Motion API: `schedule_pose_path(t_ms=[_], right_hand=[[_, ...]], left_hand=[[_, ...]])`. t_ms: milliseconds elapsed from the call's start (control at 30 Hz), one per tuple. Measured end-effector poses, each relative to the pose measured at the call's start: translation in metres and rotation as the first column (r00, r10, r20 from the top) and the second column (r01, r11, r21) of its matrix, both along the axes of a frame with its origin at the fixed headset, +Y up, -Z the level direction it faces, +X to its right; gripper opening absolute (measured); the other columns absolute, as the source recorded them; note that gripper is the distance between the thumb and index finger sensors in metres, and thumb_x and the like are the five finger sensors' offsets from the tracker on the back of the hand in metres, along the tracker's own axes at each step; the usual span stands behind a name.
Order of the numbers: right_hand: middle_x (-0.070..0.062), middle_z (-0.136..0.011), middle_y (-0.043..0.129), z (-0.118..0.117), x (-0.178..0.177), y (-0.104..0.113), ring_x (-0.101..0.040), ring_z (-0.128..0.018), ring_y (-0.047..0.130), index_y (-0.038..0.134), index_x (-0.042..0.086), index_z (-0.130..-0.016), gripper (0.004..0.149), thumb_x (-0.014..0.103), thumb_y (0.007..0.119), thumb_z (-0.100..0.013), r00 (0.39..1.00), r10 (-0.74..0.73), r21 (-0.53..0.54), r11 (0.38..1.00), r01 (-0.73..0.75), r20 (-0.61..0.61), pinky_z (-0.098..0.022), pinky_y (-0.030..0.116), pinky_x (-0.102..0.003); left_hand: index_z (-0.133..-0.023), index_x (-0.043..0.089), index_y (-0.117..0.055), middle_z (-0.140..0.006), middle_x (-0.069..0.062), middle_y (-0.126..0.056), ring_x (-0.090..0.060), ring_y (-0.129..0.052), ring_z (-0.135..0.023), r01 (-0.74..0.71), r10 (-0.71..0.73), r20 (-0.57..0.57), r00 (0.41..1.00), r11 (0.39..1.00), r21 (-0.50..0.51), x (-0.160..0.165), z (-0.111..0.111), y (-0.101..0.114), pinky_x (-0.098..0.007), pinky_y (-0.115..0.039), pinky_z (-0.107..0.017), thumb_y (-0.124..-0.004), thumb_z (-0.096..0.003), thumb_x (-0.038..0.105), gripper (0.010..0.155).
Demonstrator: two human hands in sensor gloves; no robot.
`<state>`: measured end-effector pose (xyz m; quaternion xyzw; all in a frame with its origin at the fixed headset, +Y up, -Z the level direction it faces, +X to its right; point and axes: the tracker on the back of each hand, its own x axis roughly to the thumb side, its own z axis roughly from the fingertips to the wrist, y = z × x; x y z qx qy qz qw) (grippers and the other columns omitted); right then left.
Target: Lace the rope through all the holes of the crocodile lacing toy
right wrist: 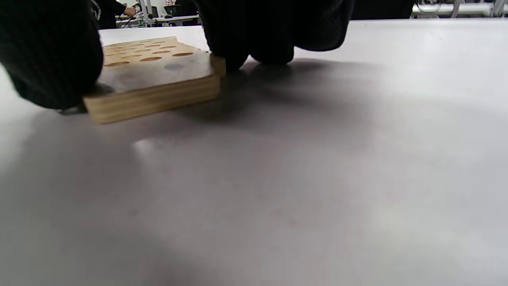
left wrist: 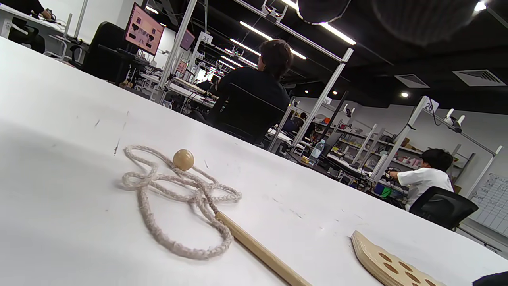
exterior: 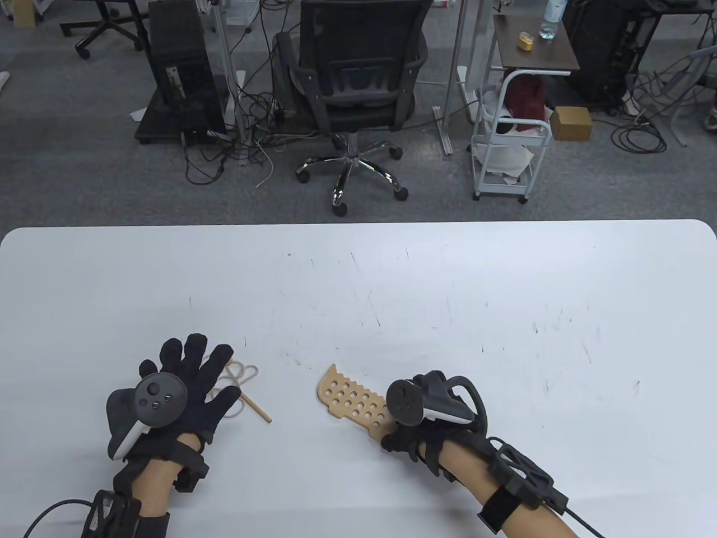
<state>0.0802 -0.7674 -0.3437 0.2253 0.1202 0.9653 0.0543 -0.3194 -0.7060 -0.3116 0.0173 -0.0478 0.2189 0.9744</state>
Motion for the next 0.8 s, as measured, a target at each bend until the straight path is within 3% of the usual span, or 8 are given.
schedule_pose_path(t_ms=[267, 500, 800], right_hand=[[-0.022, -0.105, 0.057, -0.002, 0.003, -0.003, -0.056, -0.097, 0.049, 0.059, 0.002, -0.095, 0.09, 0.057, 0.096, -0.034, 0.997, -0.069, -0.016, 0.997, 0.069, 0.02, -0.068, 0.034, -0.072], [-0.024, -0.098, 0.063, 0.002, 0.003, -0.001, -0.064, -0.091, 0.058, 0.052, 0.004, -0.094, 0.091, 0.055, 0.098, -0.034, 0.995, -0.094, 0.041, 0.995, 0.092, 0.033, -0.065, 0.041, -0.075], [-0.01, -0.081, 0.081, 0.008, -0.004, 0.01, -0.044, -0.08, 0.086, 0.053, 0.006, -0.094, 0.088, 0.047, 0.101, -0.032, 0.998, -0.066, 0.127, 0.99, 0.064, 0.015, -0.064, 0.056, -0.066]], left_hand=[[-0.106, 0.056, -0.045, -0.121, 0.01, -0.023, -0.035, -0.014, -0.113, -0.004, 0.004, 0.001, 1.0, 1.0, 0.001, 0.0, 0.0, 0.0, -0.065, -0.009, -0.074, -0.07, -0.0389, 0.07, 0.074], [-0.107, 0.056, -0.044, -0.121, 0.01, -0.023, -0.035, -0.014, -0.113, -0.007, 0.007, 0.005, 1.0, 1.0, 0.001, 0.0, 0.0, 0.0, -0.065, -0.009, -0.074, -0.07, -0.0386, 0.07, 0.074], [-0.107, 0.056, -0.044, -0.121, 0.01, -0.022, -0.035, -0.011, -0.114, -0.01, 0.01, 0.007, 1.0, 1.0, 0.002, -0.001, 0.001, 0.0, -0.065, -0.009, -0.074, -0.07, -0.0387, 0.07, 0.075]])
